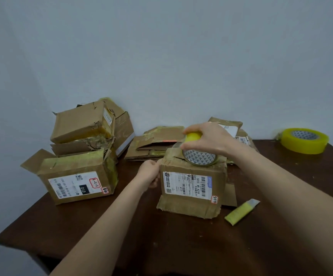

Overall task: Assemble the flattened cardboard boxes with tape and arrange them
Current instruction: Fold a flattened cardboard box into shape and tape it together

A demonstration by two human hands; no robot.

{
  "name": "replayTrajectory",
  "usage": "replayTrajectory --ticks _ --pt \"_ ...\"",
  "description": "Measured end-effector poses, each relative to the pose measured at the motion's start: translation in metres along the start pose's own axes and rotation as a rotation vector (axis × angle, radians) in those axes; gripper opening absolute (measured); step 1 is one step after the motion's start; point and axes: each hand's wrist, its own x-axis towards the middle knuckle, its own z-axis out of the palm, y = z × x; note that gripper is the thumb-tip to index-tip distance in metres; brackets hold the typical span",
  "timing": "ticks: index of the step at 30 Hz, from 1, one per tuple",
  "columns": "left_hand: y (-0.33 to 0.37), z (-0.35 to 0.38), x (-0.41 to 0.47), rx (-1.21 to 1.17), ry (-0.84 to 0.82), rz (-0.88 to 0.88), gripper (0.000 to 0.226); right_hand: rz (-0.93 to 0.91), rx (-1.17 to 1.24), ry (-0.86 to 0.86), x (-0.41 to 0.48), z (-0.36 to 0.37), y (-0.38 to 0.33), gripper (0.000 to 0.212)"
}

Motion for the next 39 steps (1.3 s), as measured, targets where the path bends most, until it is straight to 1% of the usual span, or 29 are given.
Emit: replayTrajectory --ticks 2,3,4,5,6,7,8,9,10,11,12,14,17,19,22,26,31,34,37,39 --pt "-0.008 -0.004 -0.002 0.242 -0.016 -0.064 0.046 0.010 -0.006 0.011 -0.001 0.000 0.000 0.052" --pt "-0.011 -0.006 -0.002 0.332 0.023 -0.029 0.052 0.010 -0.007 0.014 -0.002 0.000 0.000 0.052" --pt "-0.012 -0.007 0.000 0.392 0.113 0.065 0.050 0.014 -0.010 0.015 -0.003 0.000 0.001 0.052" --pt "-0.010 -0.008 0.000 0.414 0.232 0.206 0.043 0.019 -0.013 0.017 -0.003 0.000 0.000 0.052" --pt "-0.005 -0.008 -0.003 0.402 0.346 0.370 0.036 0.028 -0.012 0.016 -0.003 0.001 0.000 0.053" --pt "0.002 -0.007 -0.008 0.376 0.413 0.538 0.034 0.036 -0.005 0.016 -0.003 0.001 0.000 0.053" --pt "0.011 -0.003 -0.016 0.373 0.406 0.678 0.037 0.042 0.005 0.017 -0.002 0.001 -0.001 0.053" --pt "0.020 0.002 -0.025 0.413 0.327 0.773 0.045 0.043 0.010 0.020 -0.002 0.001 -0.001 0.054" --pt "0.025 0.010 -0.032 0.513 0.214 0.817 0.056 0.045 0.019 0.023 -0.001 0.000 0.000 0.056" --pt "0.027 0.018 -0.037 0.648 0.115 0.827 0.065 0.051 0.039 0.022 -0.001 0.000 0.001 0.059" --pt "0.025 0.024 -0.039 0.770 0.069 0.835 0.070 0.064 0.082 0.021 -0.002 0.000 0.004 0.062" --pt "0.020 0.026 -0.035 0.888 0.087 0.883 0.075 0.113 0.245 0.036 -0.009 0.001 0.012 0.062" --pt "0.014 0.024 -0.029 0.996 0.151 0.966 0.078 0.211 0.571 0.070 -0.023 0.006 0.030 0.055" --pt "0.013 0.025 -0.028 1.009 0.172 0.997 0.079 0.223 0.662 0.095 -0.029 0.006 0.035 0.051" --pt "0.014 0.026 -0.026 1.052 0.135 0.961 0.083 0.177 0.606 0.148 -0.033 -0.005 0.031 0.043" --pt "0.016 0.024 -0.028 1.127 0.100 0.878 0.087 0.157 0.370 0.185 -0.032 -0.024 0.034 0.051" --pt "0.017 0.025 -0.030 1.149 0.086 0.883 0.085 0.167 0.178 0.142 -0.031 -0.036 0.033 0.050" --pt "0.019 0.023 -0.031 1.172 0.069 0.865 0.086 0.172 0.139 0.105 -0.028 -0.042 0.032 0.050" --pt "0.028 0.030 -0.036 1.277 0.065 0.832 0.093 0.180 0.158 0.091 -0.028 -0.035 0.036 0.056" --pt "0.035 0.049 -0.042 1.301 0.080 0.893 0.092 0.172 0.169 0.113 -0.028 -0.029 0.037 0.059"
